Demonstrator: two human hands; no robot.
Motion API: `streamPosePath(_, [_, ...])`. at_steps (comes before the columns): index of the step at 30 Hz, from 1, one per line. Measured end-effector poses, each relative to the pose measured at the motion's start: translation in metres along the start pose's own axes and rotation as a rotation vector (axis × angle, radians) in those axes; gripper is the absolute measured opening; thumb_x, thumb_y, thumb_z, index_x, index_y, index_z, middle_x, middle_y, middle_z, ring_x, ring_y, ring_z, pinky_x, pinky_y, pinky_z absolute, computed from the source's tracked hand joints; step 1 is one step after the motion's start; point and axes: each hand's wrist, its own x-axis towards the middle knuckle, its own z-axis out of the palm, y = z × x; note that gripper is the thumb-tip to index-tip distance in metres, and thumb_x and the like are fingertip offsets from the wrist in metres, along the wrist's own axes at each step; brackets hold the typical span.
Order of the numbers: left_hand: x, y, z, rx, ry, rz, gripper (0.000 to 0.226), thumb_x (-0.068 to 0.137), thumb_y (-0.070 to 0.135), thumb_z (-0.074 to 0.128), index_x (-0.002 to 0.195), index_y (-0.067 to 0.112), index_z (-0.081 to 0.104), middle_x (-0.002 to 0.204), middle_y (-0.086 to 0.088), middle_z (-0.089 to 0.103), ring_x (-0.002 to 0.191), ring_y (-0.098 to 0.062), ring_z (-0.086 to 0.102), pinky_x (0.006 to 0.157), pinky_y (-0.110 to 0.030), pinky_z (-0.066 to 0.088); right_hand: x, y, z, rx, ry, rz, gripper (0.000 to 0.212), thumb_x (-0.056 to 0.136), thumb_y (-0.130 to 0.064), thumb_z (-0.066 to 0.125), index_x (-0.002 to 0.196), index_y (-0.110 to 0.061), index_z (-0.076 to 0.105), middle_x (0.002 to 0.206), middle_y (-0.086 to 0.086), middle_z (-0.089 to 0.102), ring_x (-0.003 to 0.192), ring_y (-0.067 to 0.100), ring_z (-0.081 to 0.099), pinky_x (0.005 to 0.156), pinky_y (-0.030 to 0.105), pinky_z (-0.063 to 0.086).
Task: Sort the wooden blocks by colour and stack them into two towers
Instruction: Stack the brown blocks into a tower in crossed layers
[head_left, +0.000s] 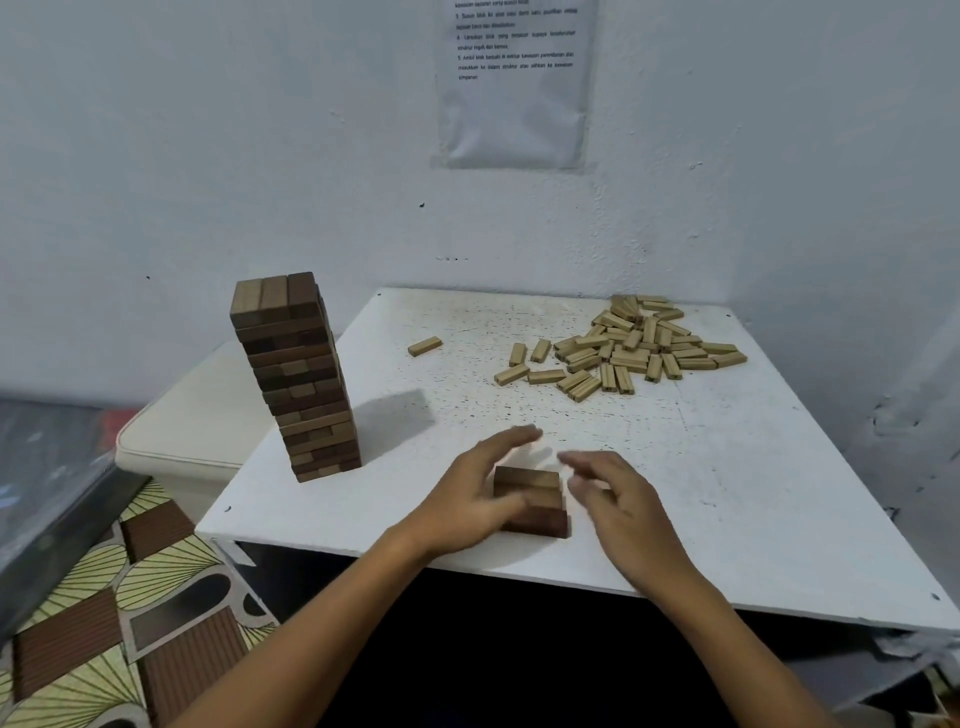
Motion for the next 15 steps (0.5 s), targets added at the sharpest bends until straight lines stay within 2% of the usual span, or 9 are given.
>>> streamPosePath(2, [-0.002, 0.001, 0.007, -0.209, 0.154, -0.089, 0.047, 0.083, 0.042, 0.052, 0.13, 0.042, 0.046, 0.141, 0.018, 0.047, 0.131, 0.01, 0.037, 0.116, -0.024, 0.026, 0.004, -0.006, 0.007, 0.302, 0.058, 0.102, 0.024, 0.1, -0.031, 0.046, 0.123, -0.034, 0.055, 0.134, -0.009, 0.054, 0.125, 0.0, 0.048, 0.108, 0.027, 0.037])
streamPosePath(4, [-0.002, 0.003, 0.014, -0.428, 0.253, -0.173, 0.047, 0.085, 0.055, 0.042, 0.13, 0.04, 0.045, 0.143, 0.015, 0.047, 0.134, 0.004, 0.037, 0.115, -0.024, 0.024, 0.007, -0.011, 0.015, 0.536, 0.086, 0.17, 0.05, 0.093, -0.05, 0.035, 0.137, -0.03, 0.045, 0.148, -0.005, 0.043, 0.138, 0.009, 0.038, 0.117, 0.035, 0.028])
streamPosePath(6, [-0.001, 0.007, 0.021, -0.614, 0.343, -0.219, 0.053, 0.087, 0.063, 0.039, 0.133, 0.038, 0.045, 0.144, 0.012, 0.046, 0.137, -0.001, 0.035, 0.115, -0.026, 0.022, 0.009, -0.015, 0.023, 0.65, 0.114, 0.197, 0.077, 0.08, -0.063, 0.031, 0.147, -0.027, 0.036, 0.155, -0.004, 0.034, 0.143, 0.01, 0.029, 0.119, 0.034, 0.021])
streamPosePath(8, [0.001, 0.013, 0.025, -0.713, 0.407, -0.232, 0.059, 0.094, 0.061, 0.033, 0.142, 0.03, 0.04, 0.148, 0.008, 0.043, 0.141, -0.005, 0.031, 0.118, -0.03, 0.02, 0.01, -0.02, 0.03, 0.689, 0.124, 0.205, 0.087, 0.073, -0.069, 0.028, 0.151, -0.029, 0.028, 0.159, -0.005, 0.026, 0.146, 0.01, 0.021, 0.119, 0.032, 0.017])
streamPosePath(11, [0.003, 0.019, 0.03, -0.813, 0.456, -0.239, 0.061, 0.096, 0.053, 0.018, 0.146, 0.023, 0.037, 0.151, 0.003, 0.039, 0.143, -0.008, 0.027, 0.12, -0.032, 0.016, 0.01, -0.023, 0.041, 0.711, 0.142, 0.208, 0.087, 0.074, -0.07, 0.024, 0.153, -0.033, 0.022, 0.161, -0.009, 0.019, 0.148, 0.007, 0.014, 0.118, 0.029, 0.014])
streamPosePath(15, [0.004, 0.019, 0.036, -0.823, 0.483, -0.24, 0.071, 0.084, 0.061, 0.02, 0.142, 0.025, 0.039, 0.149, -0.001, 0.041, 0.142, -0.009, 0.03, 0.119, -0.03, 0.018, 0.011, -0.022, 0.048, 0.699, 0.176, 0.181, 0.082, 0.079, -0.067, 0.023, 0.153, -0.031, 0.021, 0.161, -0.011, 0.017, 0.147, 0.001, 0.013, 0.122, 0.03, 0.01])
